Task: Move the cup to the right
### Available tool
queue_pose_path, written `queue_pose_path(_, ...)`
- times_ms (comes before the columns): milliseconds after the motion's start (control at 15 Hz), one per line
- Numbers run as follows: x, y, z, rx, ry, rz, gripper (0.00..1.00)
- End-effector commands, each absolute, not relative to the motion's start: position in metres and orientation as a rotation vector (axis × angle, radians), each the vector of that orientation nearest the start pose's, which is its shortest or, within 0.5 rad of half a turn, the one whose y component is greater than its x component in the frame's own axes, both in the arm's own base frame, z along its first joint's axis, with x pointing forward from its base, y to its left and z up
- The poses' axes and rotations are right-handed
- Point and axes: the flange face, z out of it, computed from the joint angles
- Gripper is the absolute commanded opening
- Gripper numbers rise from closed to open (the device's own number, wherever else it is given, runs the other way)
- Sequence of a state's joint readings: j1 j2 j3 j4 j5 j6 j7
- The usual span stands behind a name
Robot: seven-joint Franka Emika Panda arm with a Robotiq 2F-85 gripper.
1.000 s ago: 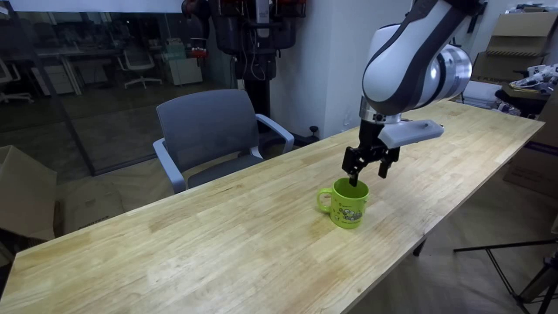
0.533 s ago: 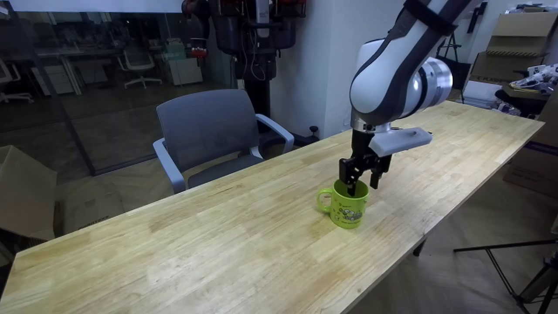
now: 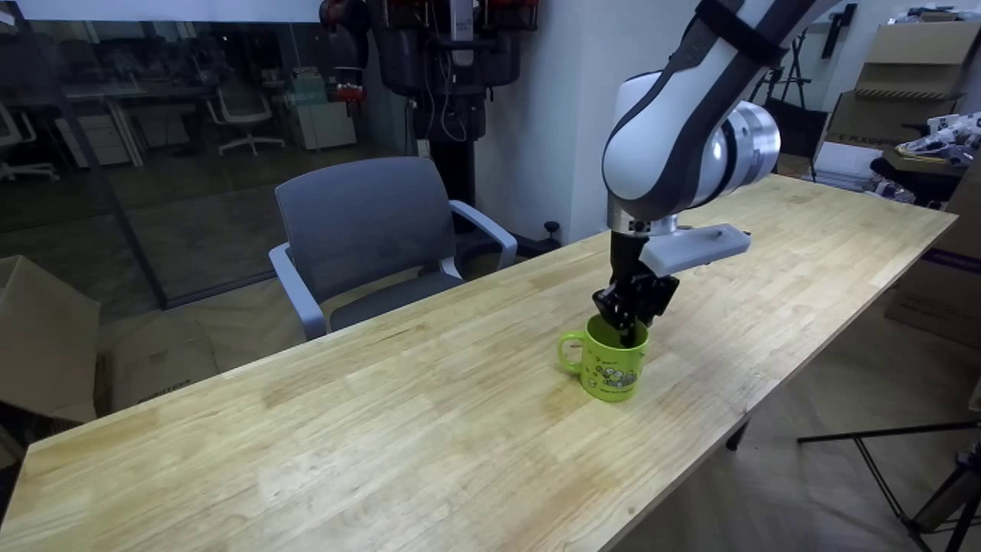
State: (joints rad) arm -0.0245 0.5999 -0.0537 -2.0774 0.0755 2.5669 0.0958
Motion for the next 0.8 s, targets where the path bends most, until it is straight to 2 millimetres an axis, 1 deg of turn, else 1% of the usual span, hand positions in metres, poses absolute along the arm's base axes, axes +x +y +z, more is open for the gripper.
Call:
queue_pose_path(0, 0.573, -0.04, 0.127, -3.145, 0.383, 0.209, 0.0)
queue_pose_path(67, 0.573, -0.038, 0.128, -3.153, 0.376, 0.219, 0.0)
queue_pose_path(133, 0.574, -0.037, 0.128, -3.162, 0.369, 0.228, 0.03)
queue_pose_path(200, 0.569, -0.039, 0.127, -3.133, 0.343, 0.197, 0.03)
queue_pose_path(267, 0.569, -0.038, 0.127, -3.135, 0.339, 0.198, 0.1)
queue_pose_path(467, 0.569, -0.039, 0.127, -3.133, 0.34, 0.197, 0.1)
queue_pose_path(533, 0.569, -0.039, 0.127, -3.133, 0.34, 0.197, 0.03)
queue_pose_path(600, 0.569, -0.04, 0.131, -3.128, 0.365, 0.177, 0.03)
queue_pose_path(733, 0.572, -0.054, 0.141, -3.095, 0.465, 0.146, 0.03)
